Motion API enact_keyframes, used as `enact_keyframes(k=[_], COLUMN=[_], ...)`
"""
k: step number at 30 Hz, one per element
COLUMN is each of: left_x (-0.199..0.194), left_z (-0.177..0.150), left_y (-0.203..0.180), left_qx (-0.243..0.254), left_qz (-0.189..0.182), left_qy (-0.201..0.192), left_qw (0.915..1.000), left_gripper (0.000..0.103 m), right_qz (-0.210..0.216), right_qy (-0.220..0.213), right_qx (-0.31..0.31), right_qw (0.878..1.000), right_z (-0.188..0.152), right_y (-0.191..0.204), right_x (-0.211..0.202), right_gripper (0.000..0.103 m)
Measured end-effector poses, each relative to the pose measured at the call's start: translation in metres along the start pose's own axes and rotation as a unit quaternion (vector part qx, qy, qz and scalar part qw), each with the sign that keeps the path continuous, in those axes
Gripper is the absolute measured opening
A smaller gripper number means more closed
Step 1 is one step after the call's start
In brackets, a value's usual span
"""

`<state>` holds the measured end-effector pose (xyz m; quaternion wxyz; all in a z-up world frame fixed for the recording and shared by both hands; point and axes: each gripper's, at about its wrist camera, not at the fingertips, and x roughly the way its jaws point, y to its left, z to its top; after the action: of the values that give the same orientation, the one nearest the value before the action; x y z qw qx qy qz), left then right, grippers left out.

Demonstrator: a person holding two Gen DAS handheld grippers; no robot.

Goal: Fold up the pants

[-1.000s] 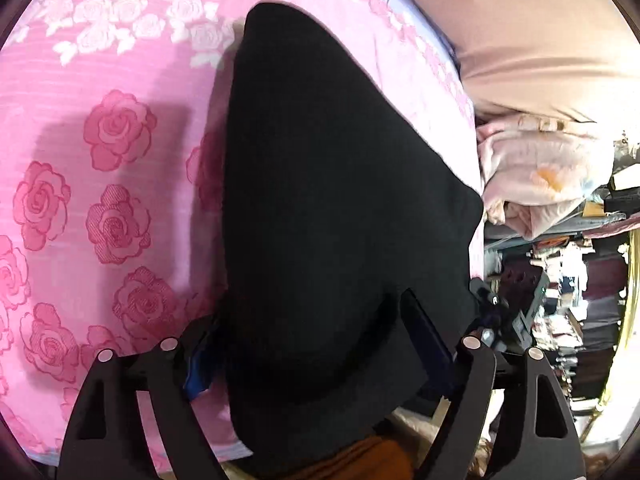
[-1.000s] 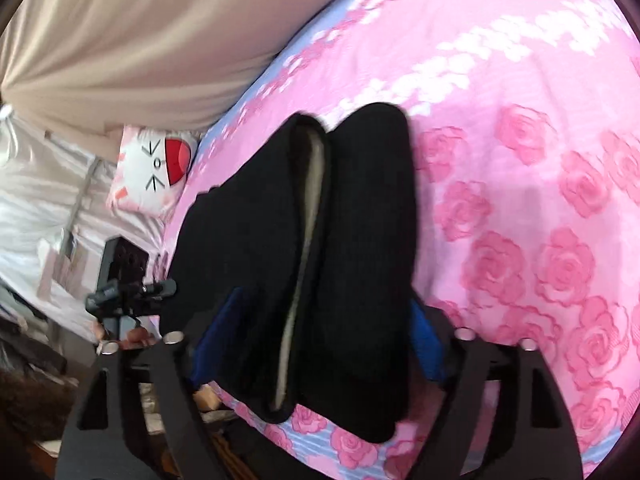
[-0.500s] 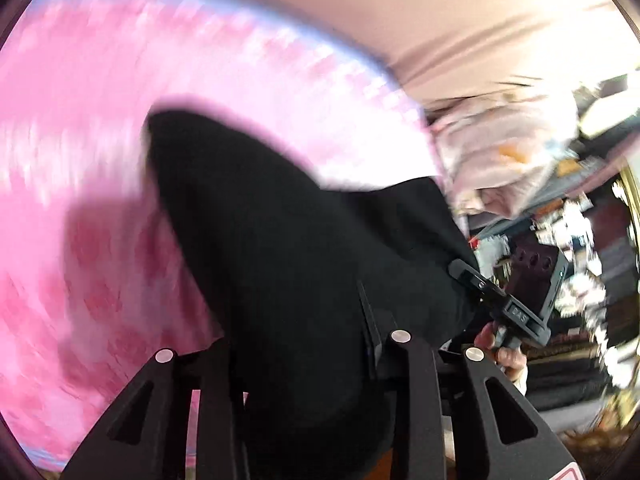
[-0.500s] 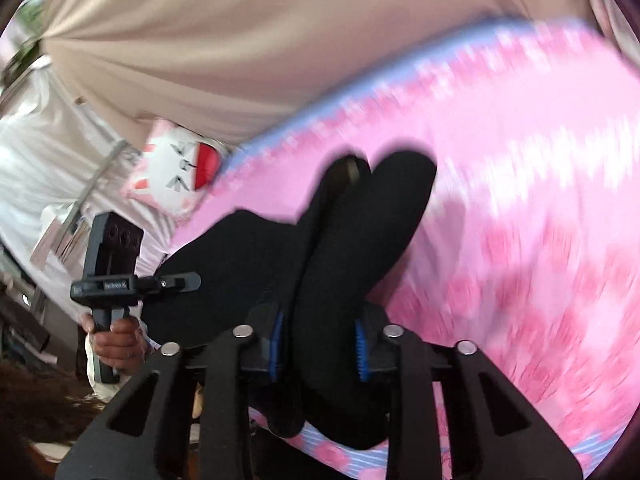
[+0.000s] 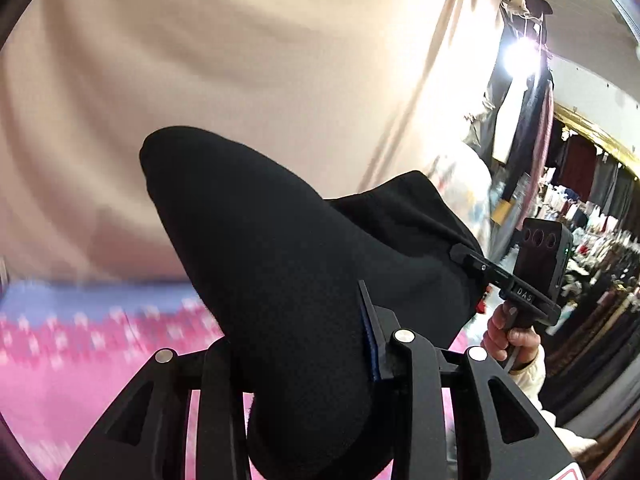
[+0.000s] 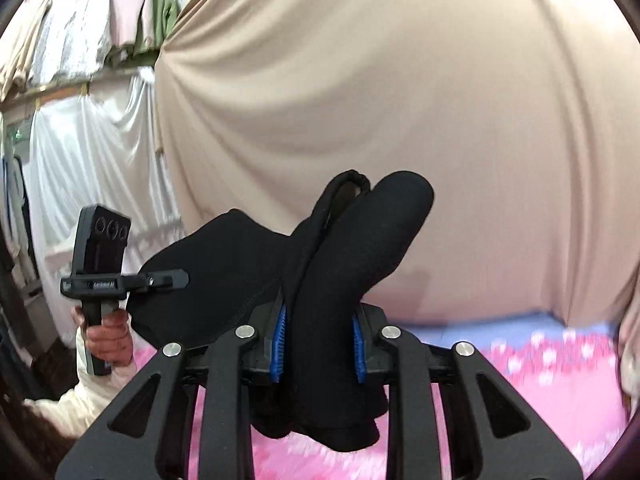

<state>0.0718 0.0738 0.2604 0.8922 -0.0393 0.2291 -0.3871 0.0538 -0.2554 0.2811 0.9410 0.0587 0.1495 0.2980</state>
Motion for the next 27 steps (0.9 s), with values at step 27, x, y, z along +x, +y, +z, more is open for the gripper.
enact_keyframes(k=[27], left_x=[0.300], left_z=[-0.167], left_y=[0.254], left_qx=[-0.156], left_qz=[0.042], left_qy=[0.193], left_qw=[0.9678], left_gripper=[0.036], right_qz=[-0.062], right_qy=[0.184], right_qx=[0.227], right_qw=[0.954], right_z=[-0.242], right_y=[-0.245], right_x=[0.228], right_gripper=[0.028])
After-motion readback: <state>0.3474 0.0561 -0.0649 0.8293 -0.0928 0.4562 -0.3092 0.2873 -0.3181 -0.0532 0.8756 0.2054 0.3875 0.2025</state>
